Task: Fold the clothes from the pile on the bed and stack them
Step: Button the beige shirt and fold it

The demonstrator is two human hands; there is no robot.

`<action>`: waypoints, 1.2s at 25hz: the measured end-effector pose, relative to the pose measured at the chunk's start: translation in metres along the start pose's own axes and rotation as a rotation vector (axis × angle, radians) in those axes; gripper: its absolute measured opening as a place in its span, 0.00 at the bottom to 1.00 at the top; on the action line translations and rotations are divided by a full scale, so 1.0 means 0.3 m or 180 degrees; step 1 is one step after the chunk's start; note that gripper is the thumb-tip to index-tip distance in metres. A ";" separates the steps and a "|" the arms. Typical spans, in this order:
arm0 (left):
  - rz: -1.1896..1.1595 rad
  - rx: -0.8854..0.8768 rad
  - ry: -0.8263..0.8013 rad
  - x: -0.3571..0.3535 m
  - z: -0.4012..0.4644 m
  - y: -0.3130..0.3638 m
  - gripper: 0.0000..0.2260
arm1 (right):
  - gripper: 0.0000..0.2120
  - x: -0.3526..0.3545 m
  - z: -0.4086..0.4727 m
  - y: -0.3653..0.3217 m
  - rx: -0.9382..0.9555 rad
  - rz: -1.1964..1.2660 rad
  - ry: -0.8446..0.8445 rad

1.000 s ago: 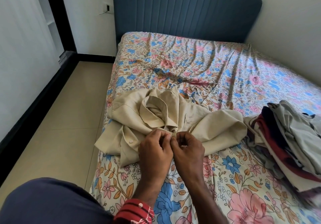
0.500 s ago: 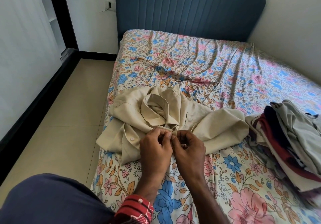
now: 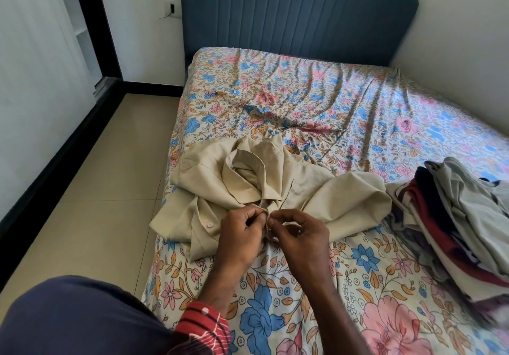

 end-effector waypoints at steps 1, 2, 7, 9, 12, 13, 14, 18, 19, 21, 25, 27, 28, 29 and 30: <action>-0.0007 0.0035 -0.0076 0.001 0.001 -0.002 0.11 | 0.06 -0.001 -0.001 0.002 0.0083 -0.0167 0.0005; -0.0016 0.0050 -0.0129 0.002 -0.001 -0.001 0.11 | 0.07 -0.002 -0.003 0.006 0.0223 -0.0367 0.0005; -0.0508 0.0354 -0.0038 0.013 -0.010 0.004 0.10 | 0.05 -0.027 -0.007 0.010 0.0308 -0.0181 -0.0002; -0.0860 0.0565 -0.0173 0.008 -0.016 0.013 0.10 | 0.03 -0.028 0.000 0.009 -0.0083 0.0522 -0.0102; -0.0960 0.0485 -0.0078 -0.004 -0.020 0.014 0.04 | 0.04 -0.024 0.004 0.027 -0.0398 0.0903 -0.0299; -0.0961 0.0454 0.0014 -0.006 -0.015 0.006 0.02 | 0.05 -0.023 0.003 0.034 -0.0483 0.0989 -0.0326; -0.0942 0.0447 0.0081 -0.007 -0.010 -0.005 0.02 | 0.05 -0.022 0.001 0.039 -0.0539 0.1078 -0.0323; -0.0826 0.0354 -0.0070 -0.003 -0.002 -0.004 0.07 | 0.14 0.010 0.000 0.028 -0.0337 0.0869 -0.0464; -0.0783 0.0276 -0.0115 0.005 -0.002 0.003 0.10 | 0.19 0.018 0.003 0.024 -0.0171 0.0565 -0.0515; -0.0256 -0.0061 -0.0085 0.034 0.004 0.001 0.12 | 0.21 0.019 0.011 0.021 0.0096 0.0001 -0.0359; 0.1203 -0.0591 -0.0262 0.063 0.011 -0.043 0.12 | 0.16 0.042 0.017 0.047 0.0360 -0.0518 0.0263; 0.1575 -0.0670 -0.0278 0.066 0.008 -0.040 0.11 | 0.10 0.062 0.023 0.059 0.0418 -0.0771 0.0379; 0.1654 -0.0672 -0.0298 0.069 0.009 -0.040 0.10 | 0.06 0.069 0.027 0.060 0.0447 -0.0888 0.0379; 0.1702 -0.0650 -0.0367 0.076 0.012 -0.039 0.09 | 0.03 0.074 0.031 0.056 0.0494 -0.0999 0.0346; 0.1730 -0.0604 -0.0485 0.085 0.017 -0.040 0.07 | 0.01 0.077 0.033 0.048 0.0540 -0.1115 0.0301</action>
Point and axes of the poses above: each hand's wrist, its own z-axis towards the middle knuckle, its own x-axis out of the back of the hand, y = z × x, the point moved 1 cm from there along z, towards the middle knuckle, and after that the axes turned 10 degrees about z, right-handed, at the moved point
